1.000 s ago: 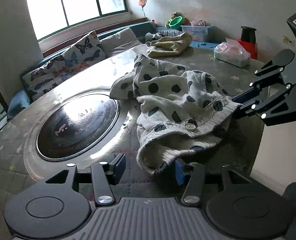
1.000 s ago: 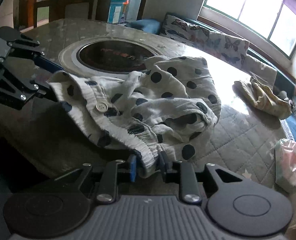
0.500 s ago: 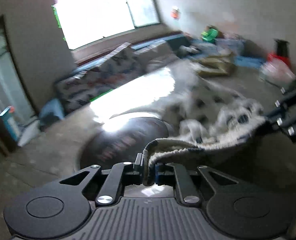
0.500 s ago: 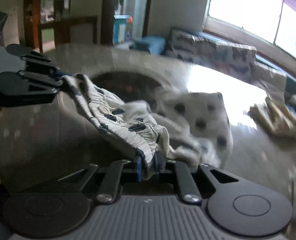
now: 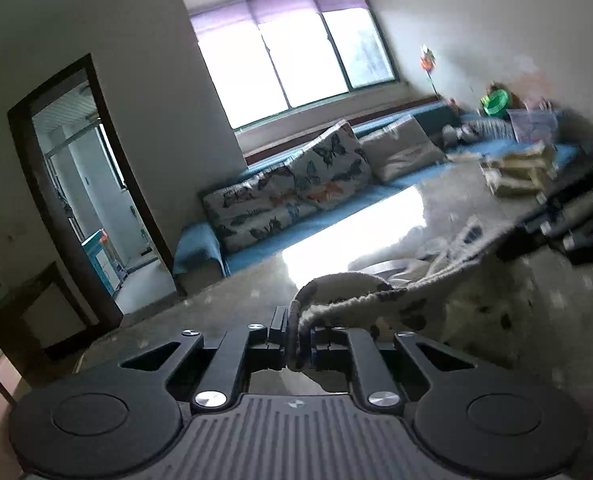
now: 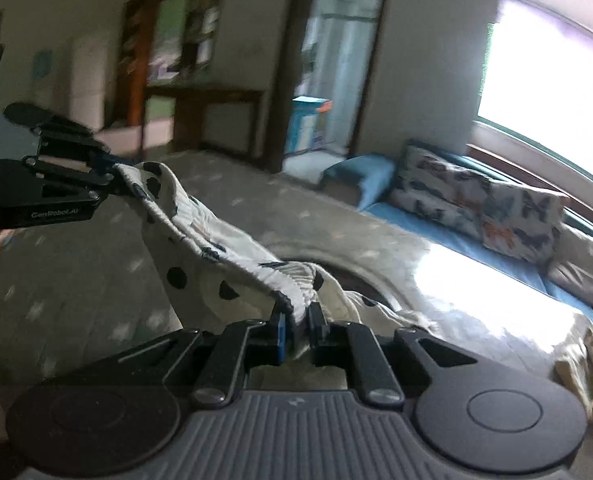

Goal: Fold clothes

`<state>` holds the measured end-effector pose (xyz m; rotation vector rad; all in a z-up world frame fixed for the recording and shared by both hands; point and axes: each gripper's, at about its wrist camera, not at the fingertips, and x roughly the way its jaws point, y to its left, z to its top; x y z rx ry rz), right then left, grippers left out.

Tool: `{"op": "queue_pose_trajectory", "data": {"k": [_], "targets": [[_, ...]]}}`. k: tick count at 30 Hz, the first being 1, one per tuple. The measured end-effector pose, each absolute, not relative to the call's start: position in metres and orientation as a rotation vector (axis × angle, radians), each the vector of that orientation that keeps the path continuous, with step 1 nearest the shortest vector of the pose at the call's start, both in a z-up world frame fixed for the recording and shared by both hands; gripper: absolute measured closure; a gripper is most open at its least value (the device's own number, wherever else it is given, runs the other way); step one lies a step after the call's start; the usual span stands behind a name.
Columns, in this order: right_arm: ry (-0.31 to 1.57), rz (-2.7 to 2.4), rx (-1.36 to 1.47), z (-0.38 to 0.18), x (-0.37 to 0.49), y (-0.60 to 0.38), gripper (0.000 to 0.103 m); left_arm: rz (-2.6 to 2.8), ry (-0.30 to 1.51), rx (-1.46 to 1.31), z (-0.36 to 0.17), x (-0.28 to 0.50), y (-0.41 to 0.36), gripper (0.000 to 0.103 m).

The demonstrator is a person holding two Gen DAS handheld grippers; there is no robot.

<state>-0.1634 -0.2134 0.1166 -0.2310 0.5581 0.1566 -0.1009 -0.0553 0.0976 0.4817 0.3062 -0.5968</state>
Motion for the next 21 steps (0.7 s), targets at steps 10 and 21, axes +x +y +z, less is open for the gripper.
{"op": "queue_pose_trajectory", "data": {"k": [10,21], "targets": [[0.721,0.308,-0.327,0.085,-0.2,-0.192,0.093,-0.724,0.515,0.548,0.034,-0.155,-0.035,0.087],[0.86,0.415,-0.34,0.067,-0.226,-0.183,0.079,-0.787,0.563,0.555,0.036,-0.167,-0.009,0.058]]}}
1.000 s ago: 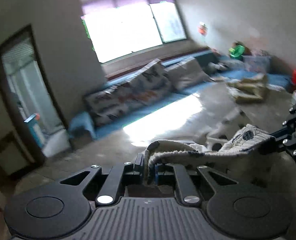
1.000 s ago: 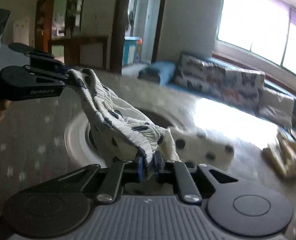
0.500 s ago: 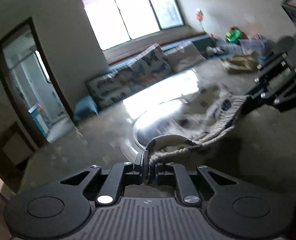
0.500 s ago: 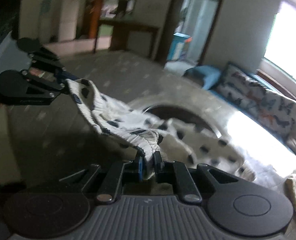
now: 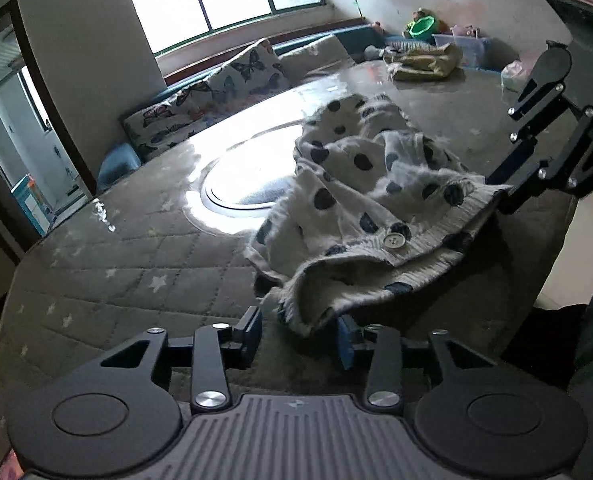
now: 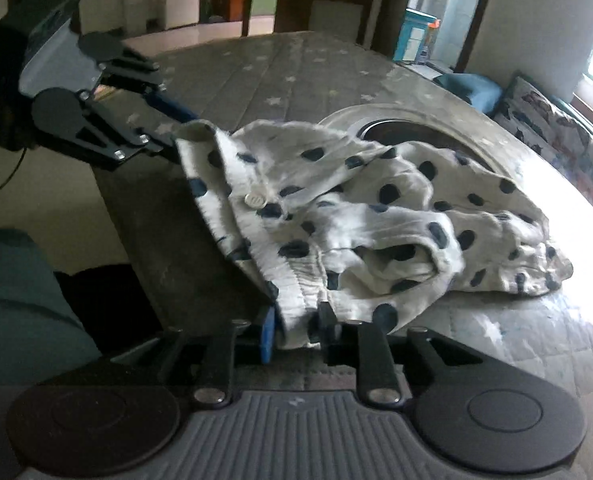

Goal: Fold clothes

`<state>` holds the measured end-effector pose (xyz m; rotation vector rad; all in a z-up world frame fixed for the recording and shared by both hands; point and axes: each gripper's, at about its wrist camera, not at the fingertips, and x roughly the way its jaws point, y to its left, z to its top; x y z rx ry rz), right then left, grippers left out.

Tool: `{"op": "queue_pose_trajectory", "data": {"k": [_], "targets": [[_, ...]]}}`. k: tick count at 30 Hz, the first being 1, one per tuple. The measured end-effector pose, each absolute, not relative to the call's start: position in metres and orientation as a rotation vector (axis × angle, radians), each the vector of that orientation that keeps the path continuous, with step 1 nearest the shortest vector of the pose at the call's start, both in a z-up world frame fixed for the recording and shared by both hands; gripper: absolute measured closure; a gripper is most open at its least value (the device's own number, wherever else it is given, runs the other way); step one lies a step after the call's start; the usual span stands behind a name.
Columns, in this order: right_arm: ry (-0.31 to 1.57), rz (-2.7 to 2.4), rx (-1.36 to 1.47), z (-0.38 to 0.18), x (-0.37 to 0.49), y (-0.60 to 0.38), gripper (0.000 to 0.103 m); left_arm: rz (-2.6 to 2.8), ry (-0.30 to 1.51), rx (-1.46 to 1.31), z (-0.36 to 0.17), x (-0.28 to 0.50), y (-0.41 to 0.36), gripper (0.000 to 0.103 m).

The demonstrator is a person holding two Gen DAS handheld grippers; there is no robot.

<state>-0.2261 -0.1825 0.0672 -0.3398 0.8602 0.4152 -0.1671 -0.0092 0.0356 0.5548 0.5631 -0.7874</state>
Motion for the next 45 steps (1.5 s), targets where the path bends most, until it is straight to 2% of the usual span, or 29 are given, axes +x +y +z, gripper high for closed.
{"op": "queue_pose_trajectory", "data": {"k": [2,3,4,6,13,22,26,45], "targets": [[0.856,0.43,-0.309,0.076,-0.228,-0.188,0.076,-0.798,0.559,0.539,0.041,-0.168,-0.003,0.056],[0.853,0.437,-0.294,0.08,-0.229,-0.191,0.071,-0.802,0.557,0.531,0.043,-0.168,0.0,0.056],[0.851,0.444,-0.279,0.084,-0.23,-0.194,0.061,-0.807,0.552,0.524,0.046,-0.169,0.002,0.056],[0.844,0.454,-0.25,0.092,-0.231,-0.199,0.054,-0.81,0.537,0.503,0.052,-0.17,0.003,0.055],[0.792,0.344,-0.21,0.089,-0.211,-0.204,0.053,-0.865,0.485,0.447,0.068,-0.169,-0.022,0.055],[0.809,0.207,-0.147,0.055,-0.172,-0.215,0.054,-0.917,0.557,0.416,0.04,-0.143,-0.082,0.057],[0.793,0.155,-0.085,0.059,-0.157,-0.24,0.054,-0.93,0.577,0.429,0.028,-0.136,-0.097,0.057],[0.707,-0.087,0.204,0.082,-0.088,-0.359,0.054,-0.915,0.633,0.403,0.003,-0.129,-0.103,0.056]]}}
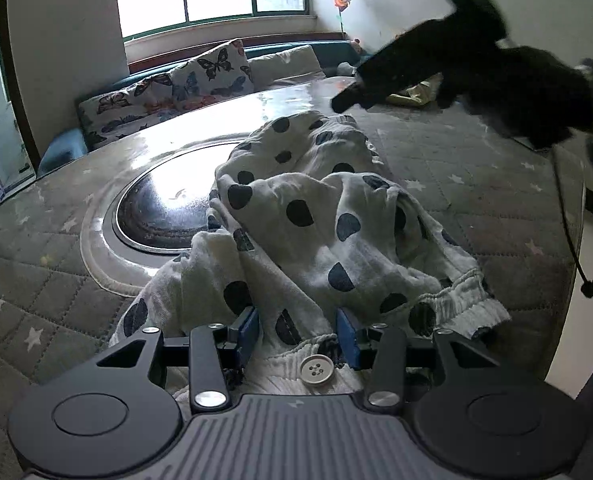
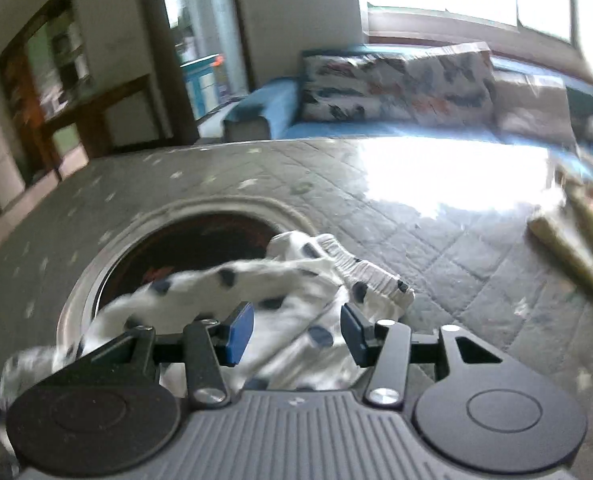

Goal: Fold clothes

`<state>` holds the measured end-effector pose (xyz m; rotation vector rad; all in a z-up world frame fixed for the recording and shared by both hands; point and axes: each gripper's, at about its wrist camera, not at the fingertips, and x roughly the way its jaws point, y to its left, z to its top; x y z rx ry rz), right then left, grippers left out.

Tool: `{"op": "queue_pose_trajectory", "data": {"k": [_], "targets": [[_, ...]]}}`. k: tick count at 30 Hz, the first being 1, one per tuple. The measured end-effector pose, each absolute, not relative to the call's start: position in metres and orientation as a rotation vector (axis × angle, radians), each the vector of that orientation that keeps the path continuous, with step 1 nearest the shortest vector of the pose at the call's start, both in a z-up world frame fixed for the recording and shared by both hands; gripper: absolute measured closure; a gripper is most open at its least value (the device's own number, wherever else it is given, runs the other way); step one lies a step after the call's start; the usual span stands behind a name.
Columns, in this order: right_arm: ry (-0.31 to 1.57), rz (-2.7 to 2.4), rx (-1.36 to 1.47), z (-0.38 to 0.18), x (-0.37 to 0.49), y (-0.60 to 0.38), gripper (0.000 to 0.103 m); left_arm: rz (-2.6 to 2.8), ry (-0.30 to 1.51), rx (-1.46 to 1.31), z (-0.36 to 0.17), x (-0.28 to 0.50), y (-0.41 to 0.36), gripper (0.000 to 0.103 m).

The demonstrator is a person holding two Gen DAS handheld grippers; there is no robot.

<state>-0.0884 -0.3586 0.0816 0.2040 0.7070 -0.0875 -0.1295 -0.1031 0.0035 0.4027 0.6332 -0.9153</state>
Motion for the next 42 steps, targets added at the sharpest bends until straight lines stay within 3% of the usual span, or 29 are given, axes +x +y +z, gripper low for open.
{"op": "queue_pose_trajectory", "data": {"k": [6,8,9,10,12,34,39,42], "targets": [[0.669,-0.095,0.233,0.085,-0.091,-0.359,0.057,-0.915,0.636,0.388,0.003,-0.128,-0.103,0.056],[0.656,-0.097,0.242,0.086,-0.092,-0.359,0.07,-0.913,0.636,0.388,0.003,-0.129,-0.103,0.056],[0.65,-0.098,0.247,0.086,-0.092,-0.36,0.084,-0.912,0.634,0.391,0.003,-0.129,-0.103,0.056],[0.643,-0.1,0.252,0.087,-0.092,-0.36,0.091,-0.911,0.632,0.395,0.003,-0.13,-0.103,0.056],[0.631,-0.102,0.262,0.088,-0.093,-0.36,0.094,-0.908,0.631,0.4,0.004,-0.13,-0.105,0.056],[0.428,-0.2,0.152,0.149,-0.144,-0.356,0.099,-0.911,0.619,0.398,0.001,-0.127,-0.105,0.055],[0.547,-0.164,0.179,0.126,-0.136,-0.357,0.083,-0.913,0.618,0.394,0.0,-0.128,-0.104,0.053],[0.612,-0.151,0.173,0.11,-0.131,-0.354,0.082,-0.914,0.617,0.391,0.0,-0.128,-0.104,0.053]]}}
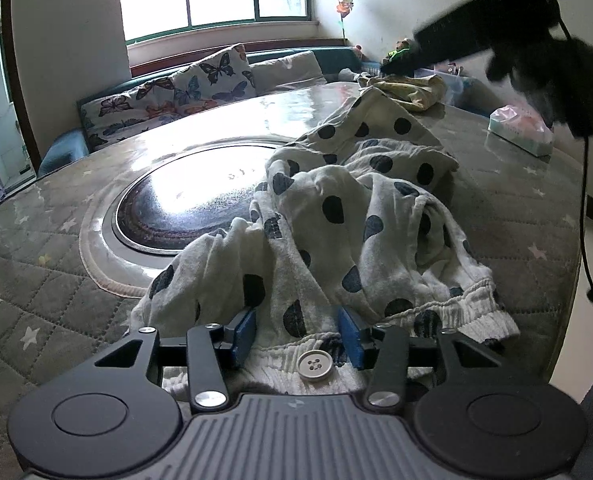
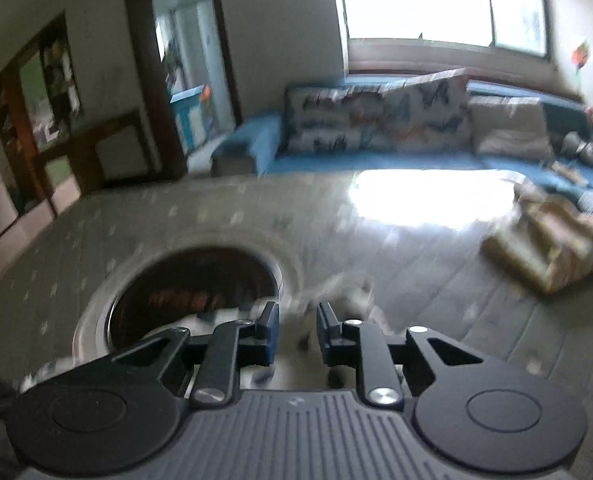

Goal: Fold clothes

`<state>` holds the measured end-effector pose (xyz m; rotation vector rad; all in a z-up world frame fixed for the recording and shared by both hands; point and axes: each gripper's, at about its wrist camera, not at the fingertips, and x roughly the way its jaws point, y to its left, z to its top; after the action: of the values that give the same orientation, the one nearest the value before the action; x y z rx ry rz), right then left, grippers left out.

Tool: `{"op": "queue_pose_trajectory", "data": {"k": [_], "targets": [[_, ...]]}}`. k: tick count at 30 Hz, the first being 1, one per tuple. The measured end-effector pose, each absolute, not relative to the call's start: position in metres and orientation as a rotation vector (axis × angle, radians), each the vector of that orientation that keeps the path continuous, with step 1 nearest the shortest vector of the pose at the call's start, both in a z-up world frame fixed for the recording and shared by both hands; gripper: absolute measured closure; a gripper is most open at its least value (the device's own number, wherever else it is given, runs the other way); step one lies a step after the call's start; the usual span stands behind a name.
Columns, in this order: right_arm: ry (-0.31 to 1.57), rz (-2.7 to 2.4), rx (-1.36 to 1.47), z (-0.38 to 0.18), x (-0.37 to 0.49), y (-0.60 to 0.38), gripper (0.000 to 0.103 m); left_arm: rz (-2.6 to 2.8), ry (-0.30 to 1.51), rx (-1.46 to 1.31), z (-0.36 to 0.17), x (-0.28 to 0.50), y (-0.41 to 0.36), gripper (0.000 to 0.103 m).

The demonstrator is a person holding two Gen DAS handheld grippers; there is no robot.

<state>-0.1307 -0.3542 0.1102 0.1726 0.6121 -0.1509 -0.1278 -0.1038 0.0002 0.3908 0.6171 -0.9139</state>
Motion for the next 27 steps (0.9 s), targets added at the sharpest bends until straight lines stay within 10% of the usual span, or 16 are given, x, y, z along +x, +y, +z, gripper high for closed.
{"op": "queue_pose_trajectory", "data": {"k": [12,16,27], "targets": [[0.724,-0.214,0.144,0.067,-0.092,-0.364,0.073,-0.917,0.614,0.381,0.0,-0.129,-0.102,0.053],[0.734,-0.235,0.117,0.06,-0.077,-0.365,0.098,-0.912,0.615,0.376,0.0,-0.129,-0.102,0.053],[0.587,-0.179,0.038,0.115,-0.042,-0.333,0.1,-0.905,0.61,0.36,-0.001,-0.132,-0.1,0.053]]}}
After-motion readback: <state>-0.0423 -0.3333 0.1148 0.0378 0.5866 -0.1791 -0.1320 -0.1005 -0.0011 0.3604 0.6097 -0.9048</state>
